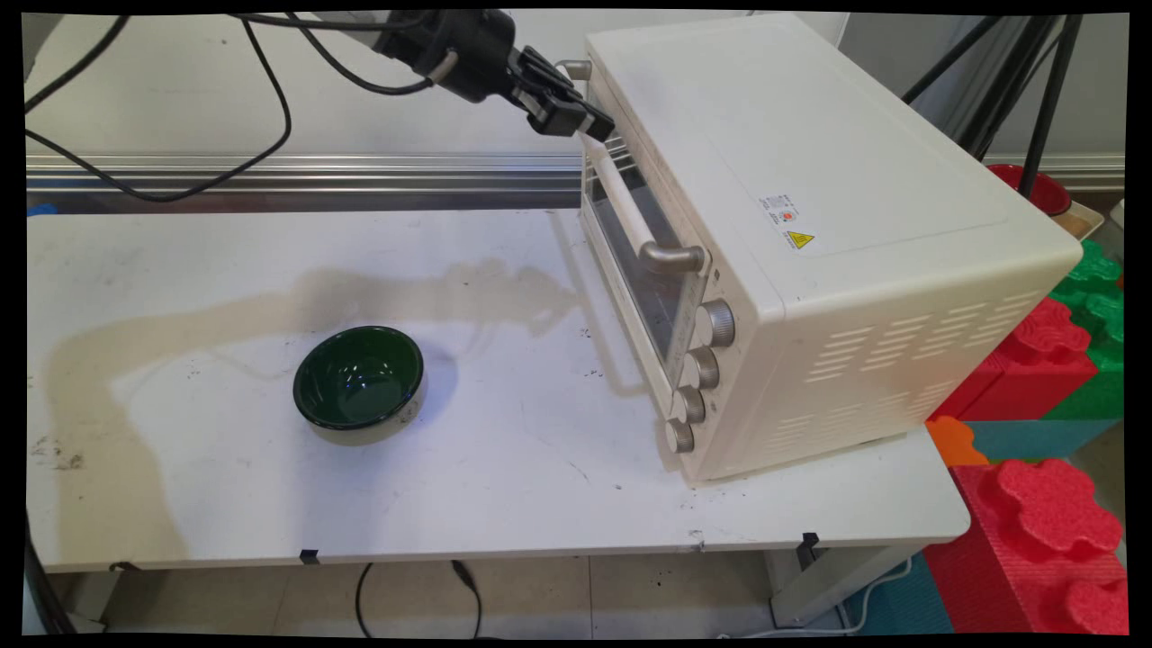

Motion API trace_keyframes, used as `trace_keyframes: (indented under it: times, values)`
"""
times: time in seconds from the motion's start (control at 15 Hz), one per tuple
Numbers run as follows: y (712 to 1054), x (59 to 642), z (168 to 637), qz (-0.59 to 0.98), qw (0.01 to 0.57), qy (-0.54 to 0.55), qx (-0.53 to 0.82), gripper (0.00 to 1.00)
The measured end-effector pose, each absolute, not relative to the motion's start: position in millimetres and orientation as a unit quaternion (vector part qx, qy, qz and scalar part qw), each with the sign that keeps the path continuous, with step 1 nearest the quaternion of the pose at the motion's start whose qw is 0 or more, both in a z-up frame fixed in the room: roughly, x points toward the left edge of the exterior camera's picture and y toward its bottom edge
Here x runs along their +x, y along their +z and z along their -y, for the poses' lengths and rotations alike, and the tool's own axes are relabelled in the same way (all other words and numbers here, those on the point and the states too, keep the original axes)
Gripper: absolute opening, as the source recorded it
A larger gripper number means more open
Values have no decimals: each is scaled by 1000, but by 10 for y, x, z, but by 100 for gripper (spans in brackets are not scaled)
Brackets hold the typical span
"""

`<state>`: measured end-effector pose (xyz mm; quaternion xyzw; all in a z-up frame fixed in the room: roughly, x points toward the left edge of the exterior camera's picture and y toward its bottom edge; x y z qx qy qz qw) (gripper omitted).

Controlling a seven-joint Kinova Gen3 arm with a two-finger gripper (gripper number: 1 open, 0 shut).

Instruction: Open the oven

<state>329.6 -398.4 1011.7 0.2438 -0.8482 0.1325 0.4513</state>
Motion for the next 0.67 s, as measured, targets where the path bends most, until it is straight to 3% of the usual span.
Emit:
trace_keyframes:
  times: [0.67]
  values:
    - [9866, 3124, 4137, 844, 449, 126, 266, 0]
